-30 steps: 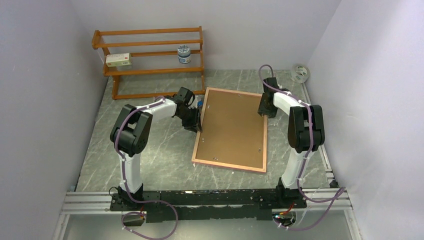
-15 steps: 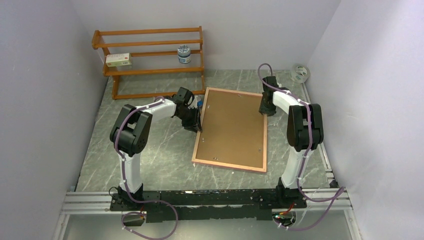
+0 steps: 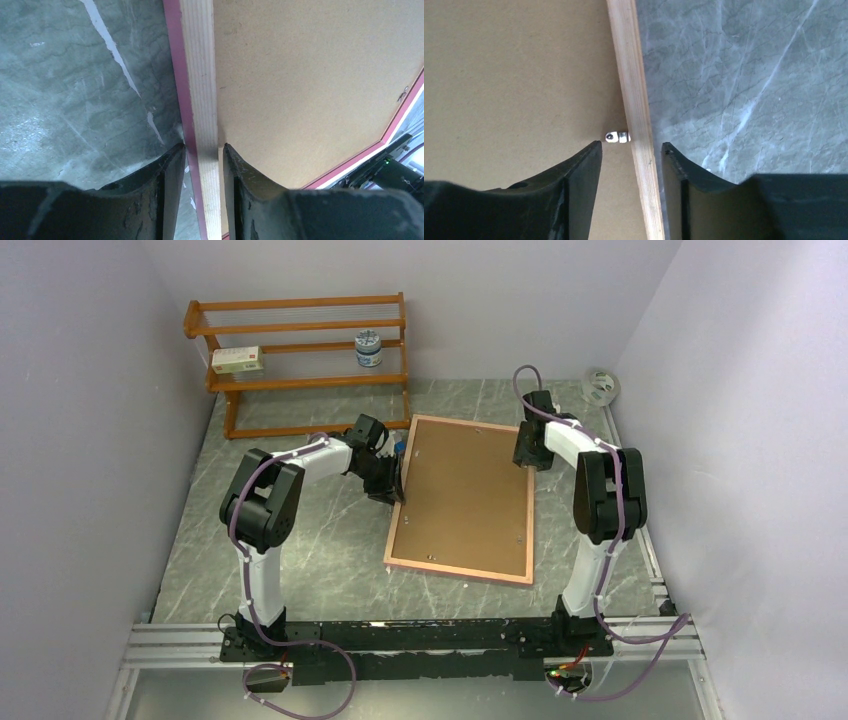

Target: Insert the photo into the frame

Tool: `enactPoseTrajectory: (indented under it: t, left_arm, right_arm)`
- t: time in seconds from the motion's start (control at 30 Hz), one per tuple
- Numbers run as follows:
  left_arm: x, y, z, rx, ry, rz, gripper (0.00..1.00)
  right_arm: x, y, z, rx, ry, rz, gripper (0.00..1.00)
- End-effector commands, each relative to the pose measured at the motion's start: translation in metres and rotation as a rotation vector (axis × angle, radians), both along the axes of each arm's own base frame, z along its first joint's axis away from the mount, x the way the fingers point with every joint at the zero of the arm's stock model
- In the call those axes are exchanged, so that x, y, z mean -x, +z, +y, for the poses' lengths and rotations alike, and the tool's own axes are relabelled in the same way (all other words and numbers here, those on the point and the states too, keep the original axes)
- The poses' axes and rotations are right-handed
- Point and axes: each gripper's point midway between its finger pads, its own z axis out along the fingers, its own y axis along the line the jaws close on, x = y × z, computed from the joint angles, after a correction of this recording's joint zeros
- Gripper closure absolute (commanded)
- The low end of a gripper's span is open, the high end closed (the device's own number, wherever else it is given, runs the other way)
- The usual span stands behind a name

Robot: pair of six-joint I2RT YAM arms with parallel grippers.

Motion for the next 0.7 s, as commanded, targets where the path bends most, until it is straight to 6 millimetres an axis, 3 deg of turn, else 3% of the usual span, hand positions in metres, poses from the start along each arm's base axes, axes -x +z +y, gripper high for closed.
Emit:
enactPoseTrajectory:
  t: [0.0,0.13,0.27,0.33,0.43,0.67]
  left_arm:
    - [-0.003,0.007,0.008,-0.015,0.004,-0.017,0.57]
    - [-0.007,0.016,0.007,0.001,0.01,-0.033,0.53]
    - [-0.006,0.018,0.007,0.009,0.006,-0.039,0.52]
    - [-0.005,0.017,0.008,0.01,0.001,-0.041,0.51]
    - [-0.006,0.016,0.01,-0.005,-0.002,-0.047,0.51]
    - [-0.004,0.015,0.012,-0.011,0.0,-0.039,0.49]
  right_arm:
    - [-0.011,0.06,0.013,-0.083,-0.025,-0.14,0.46]
    - [0.02,0.06,0.015,-0.117,-0.083,-0.083,0.38]
    - [0.071,0.049,0.012,-0.077,-0.111,0.001,0.35]
    - [0.103,0.044,0.011,-0.017,-0.117,0.051,0.28]
    - [0.141,0.043,0.027,0.0,-0.099,0.065,0.2]
    - [0.201,0.023,0.043,-0.073,-0.169,0.141,0.21]
